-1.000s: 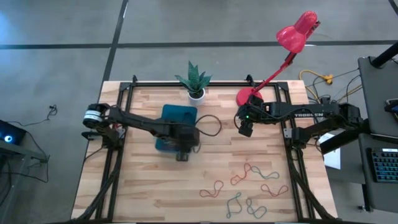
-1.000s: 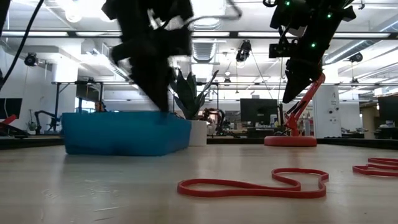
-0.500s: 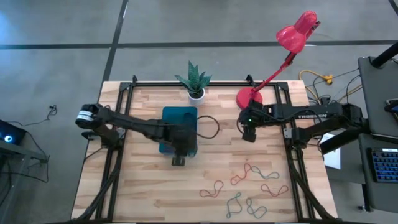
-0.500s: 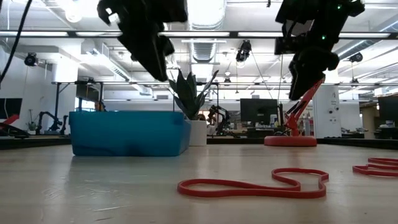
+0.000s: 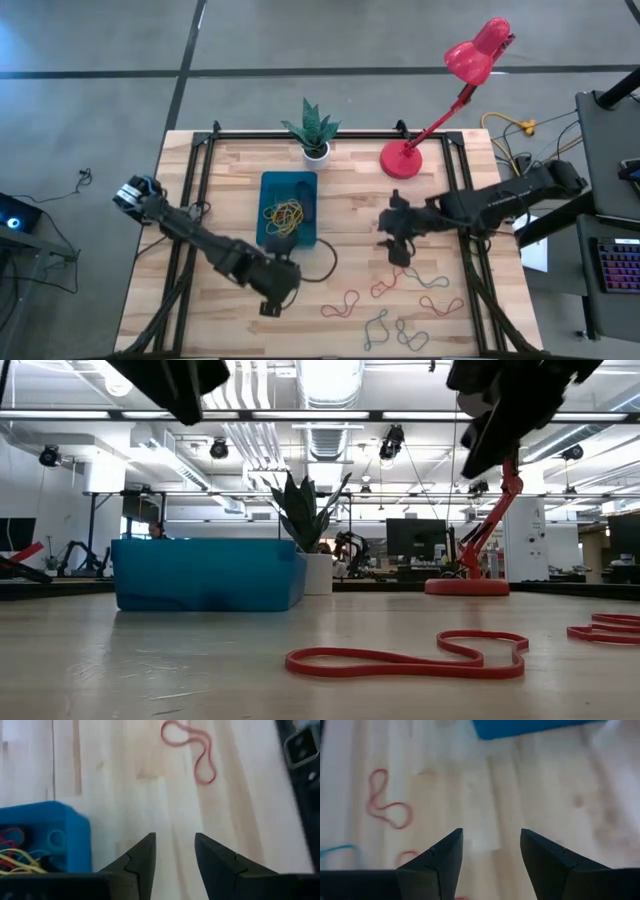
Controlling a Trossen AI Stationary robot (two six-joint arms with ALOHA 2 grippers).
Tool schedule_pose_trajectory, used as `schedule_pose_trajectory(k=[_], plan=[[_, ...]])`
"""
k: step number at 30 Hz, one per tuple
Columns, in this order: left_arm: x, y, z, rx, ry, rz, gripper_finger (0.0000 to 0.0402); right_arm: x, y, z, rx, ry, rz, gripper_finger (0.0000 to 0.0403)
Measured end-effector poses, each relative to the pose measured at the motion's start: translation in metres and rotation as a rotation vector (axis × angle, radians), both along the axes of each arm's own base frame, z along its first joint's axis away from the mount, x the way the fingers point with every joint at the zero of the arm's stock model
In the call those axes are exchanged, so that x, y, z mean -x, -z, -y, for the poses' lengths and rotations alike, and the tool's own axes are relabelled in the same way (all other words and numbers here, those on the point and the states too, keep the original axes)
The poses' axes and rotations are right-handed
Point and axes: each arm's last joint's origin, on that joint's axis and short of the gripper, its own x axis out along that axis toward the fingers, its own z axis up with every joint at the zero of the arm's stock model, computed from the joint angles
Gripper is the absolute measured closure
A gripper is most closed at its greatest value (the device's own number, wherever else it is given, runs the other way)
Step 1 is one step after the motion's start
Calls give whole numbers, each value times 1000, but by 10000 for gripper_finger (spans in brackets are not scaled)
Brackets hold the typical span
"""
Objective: Pick and place rubber bands into bin
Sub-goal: Put the orange rubber band into the blue bin
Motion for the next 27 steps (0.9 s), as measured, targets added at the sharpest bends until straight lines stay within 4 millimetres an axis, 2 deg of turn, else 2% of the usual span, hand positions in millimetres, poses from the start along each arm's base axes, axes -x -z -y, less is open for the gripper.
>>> schedule_pose_trajectory(k=[7,15,22,27], plan=[[-8,17,37,36,-66,122,281,13,3,-40,-172,89,-68,218],[-45,54,69,75,-41,194,281,39,8,-72,-225,101,-194,218],[-87,97,70,7,-93,147,281,60,12,-89,-175,23,-269,218],[-105,110,60,-21,-152,76,281,65,12,-94,-153,23,-263,218]])
